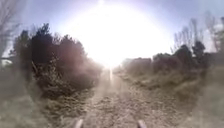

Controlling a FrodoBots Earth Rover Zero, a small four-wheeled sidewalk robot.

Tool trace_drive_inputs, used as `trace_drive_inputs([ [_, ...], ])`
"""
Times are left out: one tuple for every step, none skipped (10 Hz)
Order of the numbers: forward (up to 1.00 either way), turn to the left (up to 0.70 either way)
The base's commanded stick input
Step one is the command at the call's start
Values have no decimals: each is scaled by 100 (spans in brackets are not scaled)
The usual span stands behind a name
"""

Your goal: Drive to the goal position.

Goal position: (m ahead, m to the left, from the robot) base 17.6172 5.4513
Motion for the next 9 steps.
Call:
trace_drive_inputs([
  [50, 0],
  [50, 0],
  [50, 0],
  [50, 0],
  [50, 0],
  [50, 0],
  [50, 0],
  [50, 0],
  [50, 0],
])
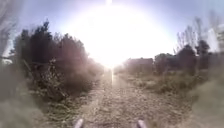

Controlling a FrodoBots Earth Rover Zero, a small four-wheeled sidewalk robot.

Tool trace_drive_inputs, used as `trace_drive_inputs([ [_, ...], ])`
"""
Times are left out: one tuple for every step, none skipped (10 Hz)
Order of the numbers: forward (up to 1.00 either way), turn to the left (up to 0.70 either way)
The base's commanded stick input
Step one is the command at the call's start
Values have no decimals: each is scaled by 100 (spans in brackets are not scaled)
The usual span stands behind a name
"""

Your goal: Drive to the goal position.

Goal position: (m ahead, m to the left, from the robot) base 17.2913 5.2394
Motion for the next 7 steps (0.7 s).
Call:
trace_drive_inputs([
  [50, 0],
  [50, 0],
  [50, 0],
  [50, 0],
  [50, 0],
  [50, 0],
  [50, 0],
])
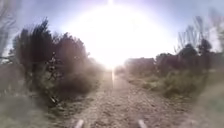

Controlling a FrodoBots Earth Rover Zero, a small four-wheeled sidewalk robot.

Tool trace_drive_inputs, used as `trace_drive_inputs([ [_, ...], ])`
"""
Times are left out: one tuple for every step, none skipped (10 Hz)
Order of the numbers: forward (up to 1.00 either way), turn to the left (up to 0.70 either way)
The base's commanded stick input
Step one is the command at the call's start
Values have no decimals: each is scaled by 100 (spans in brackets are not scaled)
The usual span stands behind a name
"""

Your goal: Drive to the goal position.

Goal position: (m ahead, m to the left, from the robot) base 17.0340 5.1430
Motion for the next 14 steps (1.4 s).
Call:
trace_drive_inputs([
  [50, 0],
  [50, 0],
  [50, 0],
  [50, 0],
  [50, 0],
  [50, 0],
  [50, 0],
  [50, 0],
  [50, 0],
  [50, 0],
  [50, 0],
  [50, 0],
  [50, 0],
  [50, -2],
])
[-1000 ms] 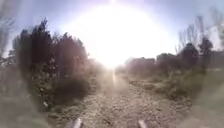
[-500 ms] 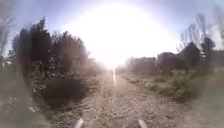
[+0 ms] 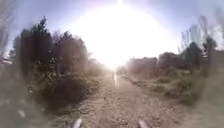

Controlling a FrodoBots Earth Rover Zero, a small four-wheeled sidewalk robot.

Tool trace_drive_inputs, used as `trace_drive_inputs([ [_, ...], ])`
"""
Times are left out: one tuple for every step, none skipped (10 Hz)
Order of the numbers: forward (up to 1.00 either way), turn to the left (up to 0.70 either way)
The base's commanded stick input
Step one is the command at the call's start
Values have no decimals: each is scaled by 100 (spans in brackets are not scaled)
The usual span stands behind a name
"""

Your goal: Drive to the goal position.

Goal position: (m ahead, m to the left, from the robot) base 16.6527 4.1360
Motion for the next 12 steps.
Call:
trace_drive_inputs([
  [50, -22],
  [50, -42],
  [50, -35],
  [50, -12],
  [50, 0],
  [50, 0],
  [50, 0],
  [50, 0],
  [50, 0],
  [50, 0],
  [50, 0],
  [50, 0],
])
